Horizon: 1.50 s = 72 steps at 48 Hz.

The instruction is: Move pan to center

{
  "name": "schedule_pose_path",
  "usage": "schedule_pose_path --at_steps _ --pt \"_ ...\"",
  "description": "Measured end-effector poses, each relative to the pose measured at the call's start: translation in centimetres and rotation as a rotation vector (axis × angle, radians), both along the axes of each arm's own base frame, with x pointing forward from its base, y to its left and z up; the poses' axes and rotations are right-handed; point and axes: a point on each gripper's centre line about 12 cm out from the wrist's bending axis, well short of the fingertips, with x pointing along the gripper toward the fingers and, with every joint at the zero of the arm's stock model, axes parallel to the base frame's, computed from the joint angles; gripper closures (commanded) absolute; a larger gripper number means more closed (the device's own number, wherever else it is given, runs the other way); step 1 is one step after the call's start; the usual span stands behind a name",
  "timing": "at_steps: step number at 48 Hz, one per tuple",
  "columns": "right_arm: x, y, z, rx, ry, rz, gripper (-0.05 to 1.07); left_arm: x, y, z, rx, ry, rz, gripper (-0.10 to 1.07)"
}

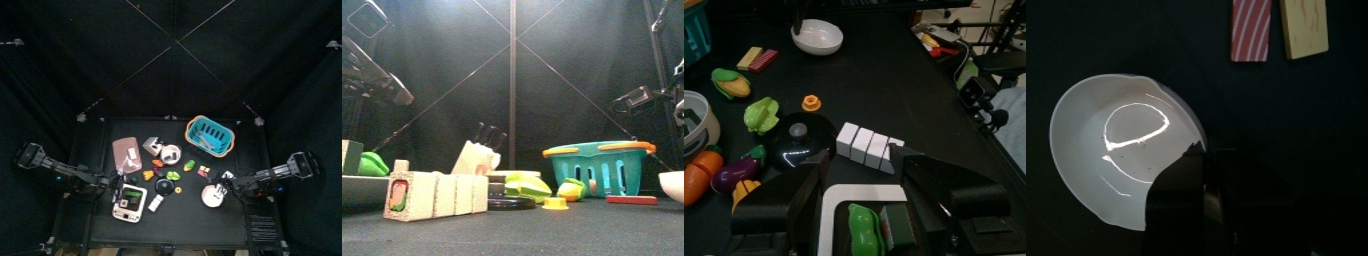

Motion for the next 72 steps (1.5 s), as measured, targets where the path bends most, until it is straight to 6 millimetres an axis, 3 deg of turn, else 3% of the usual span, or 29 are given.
schedule_pose_path --at_steps 9,22,72 --pt "1.7 0.1 1.6 0.05 -0.09 -0.042 0.63 0.0 0.0 0.0 0.0 -0.001 0.0 0.1" --pt "3.6 -0.6 2.1 0.112 -0.168 -0.124 0.63 0.0 0.0 0.0 0.0 -0.001 -0.001 0.1" --pt "11.4 0.1 -2.2 0.143 -0.104 -0.153 0.63 0.0 0.0 0.0 -0.002 -0.001 0.001 0.1"
